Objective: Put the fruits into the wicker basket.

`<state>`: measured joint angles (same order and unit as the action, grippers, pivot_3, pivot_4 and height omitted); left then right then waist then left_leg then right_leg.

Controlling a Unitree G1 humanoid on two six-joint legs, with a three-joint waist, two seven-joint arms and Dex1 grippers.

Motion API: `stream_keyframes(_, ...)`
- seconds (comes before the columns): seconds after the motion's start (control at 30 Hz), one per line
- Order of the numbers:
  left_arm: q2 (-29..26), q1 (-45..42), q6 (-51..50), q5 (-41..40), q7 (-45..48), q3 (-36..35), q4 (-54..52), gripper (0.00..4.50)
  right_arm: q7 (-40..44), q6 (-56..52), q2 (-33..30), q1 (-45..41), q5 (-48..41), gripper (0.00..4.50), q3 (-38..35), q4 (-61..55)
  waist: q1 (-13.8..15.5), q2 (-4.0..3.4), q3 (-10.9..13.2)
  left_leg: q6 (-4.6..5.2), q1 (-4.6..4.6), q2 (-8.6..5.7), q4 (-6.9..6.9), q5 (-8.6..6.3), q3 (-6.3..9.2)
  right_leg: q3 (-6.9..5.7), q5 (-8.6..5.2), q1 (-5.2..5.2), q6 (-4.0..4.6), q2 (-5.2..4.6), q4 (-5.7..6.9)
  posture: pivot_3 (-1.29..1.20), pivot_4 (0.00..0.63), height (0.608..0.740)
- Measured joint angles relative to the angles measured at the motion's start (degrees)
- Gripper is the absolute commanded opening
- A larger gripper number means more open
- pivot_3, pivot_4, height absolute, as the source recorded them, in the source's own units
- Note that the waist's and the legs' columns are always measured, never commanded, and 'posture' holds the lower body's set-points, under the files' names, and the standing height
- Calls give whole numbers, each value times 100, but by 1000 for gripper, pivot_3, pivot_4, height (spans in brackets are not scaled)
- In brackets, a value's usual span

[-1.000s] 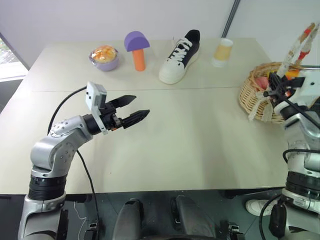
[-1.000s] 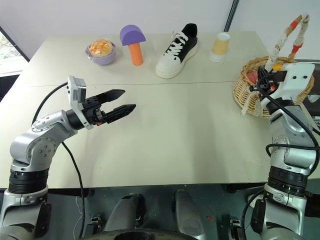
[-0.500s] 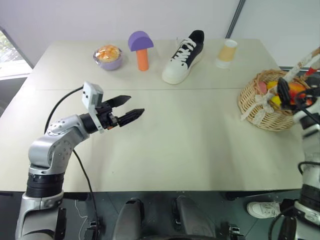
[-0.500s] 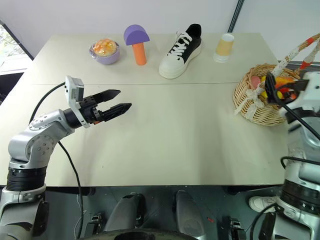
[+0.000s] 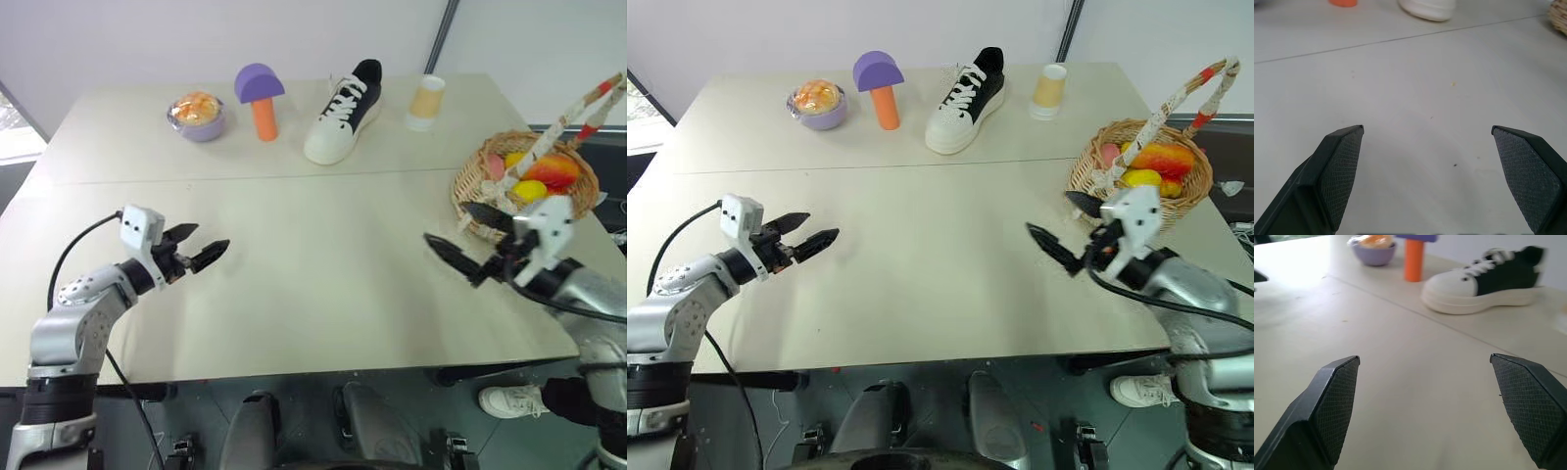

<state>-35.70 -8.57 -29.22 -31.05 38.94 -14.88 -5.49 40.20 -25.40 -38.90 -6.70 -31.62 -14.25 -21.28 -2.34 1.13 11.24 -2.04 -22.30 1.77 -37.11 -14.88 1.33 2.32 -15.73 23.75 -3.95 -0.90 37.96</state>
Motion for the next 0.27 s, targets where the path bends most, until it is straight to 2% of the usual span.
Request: stream_keyframes(0.27,37,482,42,-35,-184,-311,-472,4500,393,300,142,-239,159,4450,280,875,121,1,0,0,-5,0,0,0,-6,1,0,3,0,-6,-5,0,150,740)
